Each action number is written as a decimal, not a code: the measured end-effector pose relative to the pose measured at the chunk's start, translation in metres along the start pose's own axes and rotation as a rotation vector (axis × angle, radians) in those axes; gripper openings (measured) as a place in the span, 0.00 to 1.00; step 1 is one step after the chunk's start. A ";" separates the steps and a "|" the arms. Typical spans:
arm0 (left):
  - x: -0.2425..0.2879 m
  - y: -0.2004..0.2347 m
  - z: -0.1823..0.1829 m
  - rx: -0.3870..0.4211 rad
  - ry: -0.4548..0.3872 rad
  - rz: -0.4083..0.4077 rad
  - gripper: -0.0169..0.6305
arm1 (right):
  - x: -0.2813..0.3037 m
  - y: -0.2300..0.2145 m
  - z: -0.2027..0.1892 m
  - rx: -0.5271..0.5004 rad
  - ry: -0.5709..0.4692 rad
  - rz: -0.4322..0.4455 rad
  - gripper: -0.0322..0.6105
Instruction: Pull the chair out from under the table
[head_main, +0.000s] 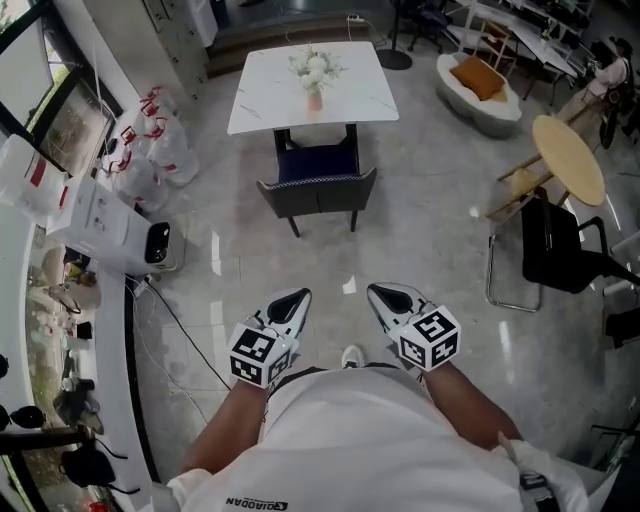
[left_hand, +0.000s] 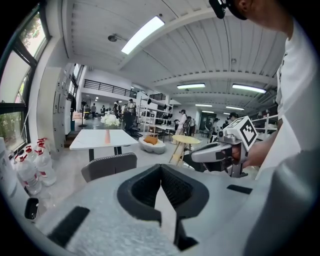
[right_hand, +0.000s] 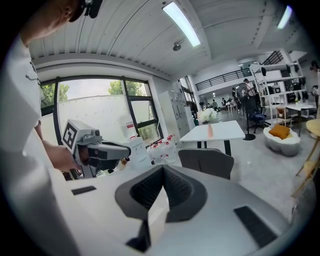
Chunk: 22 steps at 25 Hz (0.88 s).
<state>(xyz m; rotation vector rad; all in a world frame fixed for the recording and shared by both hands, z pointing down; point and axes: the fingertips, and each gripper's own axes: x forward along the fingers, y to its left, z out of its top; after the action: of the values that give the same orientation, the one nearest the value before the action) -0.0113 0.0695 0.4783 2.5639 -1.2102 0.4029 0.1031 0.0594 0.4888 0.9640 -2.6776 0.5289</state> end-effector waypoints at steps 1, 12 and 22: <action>0.006 0.001 0.003 0.002 -0.002 0.001 0.03 | 0.001 -0.005 0.002 -0.004 0.000 0.004 0.06; 0.039 0.006 0.007 -0.005 0.046 0.033 0.03 | 0.018 -0.030 0.004 0.019 0.016 0.071 0.06; 0.057 0.024 0.004 -0.017 0.060 0.031 0.03 | 0.037 -0.046 -0.001 0.030 0.039 0.076 0.06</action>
<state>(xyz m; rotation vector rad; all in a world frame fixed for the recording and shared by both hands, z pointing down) 0.0056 0.0131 0.4987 2.5029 -1.2284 0.4714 0.1057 0.0060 0.5142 0.8535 -2.6871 0.5983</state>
